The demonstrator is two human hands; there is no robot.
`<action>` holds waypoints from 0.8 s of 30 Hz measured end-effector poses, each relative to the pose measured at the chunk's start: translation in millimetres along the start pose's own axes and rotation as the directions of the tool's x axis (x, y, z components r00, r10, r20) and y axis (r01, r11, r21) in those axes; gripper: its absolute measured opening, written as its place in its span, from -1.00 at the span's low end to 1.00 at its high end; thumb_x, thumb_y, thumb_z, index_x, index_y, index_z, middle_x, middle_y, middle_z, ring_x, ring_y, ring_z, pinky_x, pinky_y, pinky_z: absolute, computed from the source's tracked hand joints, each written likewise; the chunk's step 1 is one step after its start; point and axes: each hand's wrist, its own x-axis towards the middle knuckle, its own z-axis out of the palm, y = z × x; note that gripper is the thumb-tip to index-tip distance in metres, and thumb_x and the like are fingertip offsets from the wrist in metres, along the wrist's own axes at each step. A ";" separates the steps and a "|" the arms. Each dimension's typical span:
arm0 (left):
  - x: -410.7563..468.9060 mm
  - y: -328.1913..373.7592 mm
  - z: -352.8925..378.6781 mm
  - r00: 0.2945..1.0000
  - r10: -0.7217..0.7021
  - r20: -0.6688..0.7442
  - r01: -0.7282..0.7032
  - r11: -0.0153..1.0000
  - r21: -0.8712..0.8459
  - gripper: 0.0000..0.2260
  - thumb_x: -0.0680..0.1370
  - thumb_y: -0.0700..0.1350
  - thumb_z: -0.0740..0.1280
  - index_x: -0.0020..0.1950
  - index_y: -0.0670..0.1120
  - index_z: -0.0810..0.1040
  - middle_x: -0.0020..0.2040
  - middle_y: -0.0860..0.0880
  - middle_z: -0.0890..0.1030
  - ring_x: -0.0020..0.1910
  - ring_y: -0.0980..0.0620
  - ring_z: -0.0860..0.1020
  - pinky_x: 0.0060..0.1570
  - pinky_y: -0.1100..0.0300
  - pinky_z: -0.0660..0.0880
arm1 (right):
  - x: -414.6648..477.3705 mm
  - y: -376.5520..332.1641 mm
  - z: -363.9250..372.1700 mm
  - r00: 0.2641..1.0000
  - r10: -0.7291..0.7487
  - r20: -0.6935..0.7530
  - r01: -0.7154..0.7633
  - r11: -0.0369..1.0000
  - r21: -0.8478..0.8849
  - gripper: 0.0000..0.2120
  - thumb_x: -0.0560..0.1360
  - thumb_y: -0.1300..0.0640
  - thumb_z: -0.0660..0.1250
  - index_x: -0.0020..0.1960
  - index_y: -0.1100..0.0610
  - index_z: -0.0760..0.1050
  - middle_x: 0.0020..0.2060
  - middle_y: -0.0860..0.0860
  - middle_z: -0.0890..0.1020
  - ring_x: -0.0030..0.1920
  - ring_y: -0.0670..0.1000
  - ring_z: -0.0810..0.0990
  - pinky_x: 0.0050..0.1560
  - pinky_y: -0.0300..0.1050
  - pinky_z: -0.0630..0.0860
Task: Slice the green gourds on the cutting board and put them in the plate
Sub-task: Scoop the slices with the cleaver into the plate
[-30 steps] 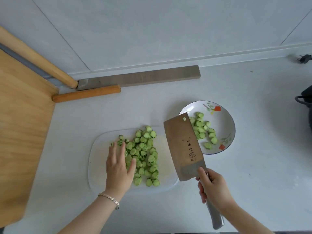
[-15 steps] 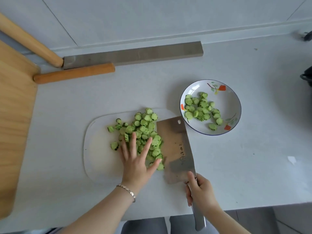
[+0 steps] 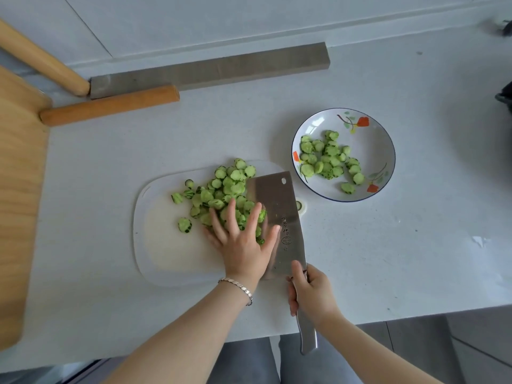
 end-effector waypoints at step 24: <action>33.8 86.6 -7.9 0.966 0.196 -0.169 -0.246 0.897 -0.366 -0.74 0.53 -0.06 0.21 0.15 -0.11 0.52 0.27 -0.18 0.41 0.22 -0.10 0.30 0.21 -0.17 0.34 | -5.4 -54.3 -63.9 0.998 -0.066 -0.002 0.066 0.998 -0.004 -0.69 0.61 0.12 0.15 -0.24 0.27 0.40 -0.60 0.01 0.42 -0.62 0.02 0.35 -0.57 -0.17 0.38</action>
